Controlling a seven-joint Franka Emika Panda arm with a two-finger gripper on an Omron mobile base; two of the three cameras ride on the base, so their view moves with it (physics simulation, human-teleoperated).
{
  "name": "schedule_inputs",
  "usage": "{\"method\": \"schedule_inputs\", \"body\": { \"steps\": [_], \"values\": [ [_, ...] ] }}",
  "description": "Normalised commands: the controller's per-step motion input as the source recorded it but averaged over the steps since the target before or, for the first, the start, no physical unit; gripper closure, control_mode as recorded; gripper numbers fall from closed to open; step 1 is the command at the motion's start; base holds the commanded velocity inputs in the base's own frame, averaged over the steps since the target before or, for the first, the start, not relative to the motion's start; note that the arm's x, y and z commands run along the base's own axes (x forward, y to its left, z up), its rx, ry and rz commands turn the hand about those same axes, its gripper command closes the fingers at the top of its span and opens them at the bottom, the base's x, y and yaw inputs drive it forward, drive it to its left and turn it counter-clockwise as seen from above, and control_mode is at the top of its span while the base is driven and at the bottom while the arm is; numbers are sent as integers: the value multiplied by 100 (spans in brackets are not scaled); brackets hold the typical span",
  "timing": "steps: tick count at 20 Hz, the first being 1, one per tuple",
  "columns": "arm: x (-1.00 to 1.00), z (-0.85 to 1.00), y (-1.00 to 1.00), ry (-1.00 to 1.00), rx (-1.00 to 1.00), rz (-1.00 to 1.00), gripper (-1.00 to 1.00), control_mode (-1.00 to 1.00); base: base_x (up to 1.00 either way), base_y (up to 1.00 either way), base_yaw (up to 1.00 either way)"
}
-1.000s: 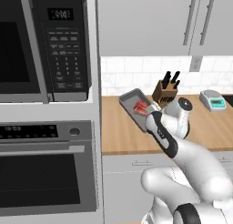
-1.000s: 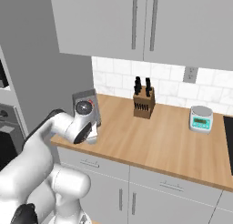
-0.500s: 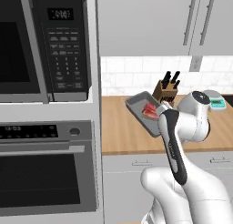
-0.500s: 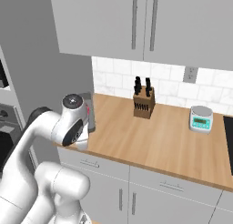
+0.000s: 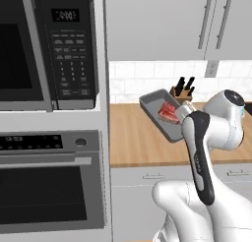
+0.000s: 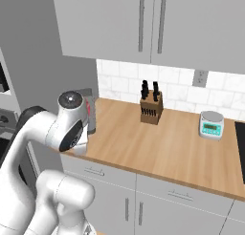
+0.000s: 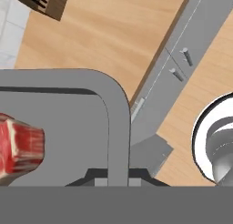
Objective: Take the meat container that has the steak and place it on the second highest rack of the freezer. Then take the vegetable container that has the onion and garlic and place it on the highest rack of the freezer.
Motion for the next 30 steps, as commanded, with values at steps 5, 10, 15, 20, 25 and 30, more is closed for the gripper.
{"method": "schedule_inputs", "body": {
  "steps": [5, 10, 15, 20, 25, 30],
  "values": [
    [-13, 58, -4, 0, 3, -19, 100, -100, 0, 0, 0],
    [-27, 4, -5, 0, 0, -11, 100, 100, -60, -2, -8],
    [0, 0, 0, 0, 0, 0, 100, 100, -100, 0, -3],
    [0, 0, 0, 0, 0, 0, 100, 100, -97, 38, 3],
    [0, 0, 0, 0, 0, 0, 100, 100, -50, 96, 4],
    [0, 0, 0, 0, 0, 0, 100, 100, -1, 100, 3]
  ]
}}
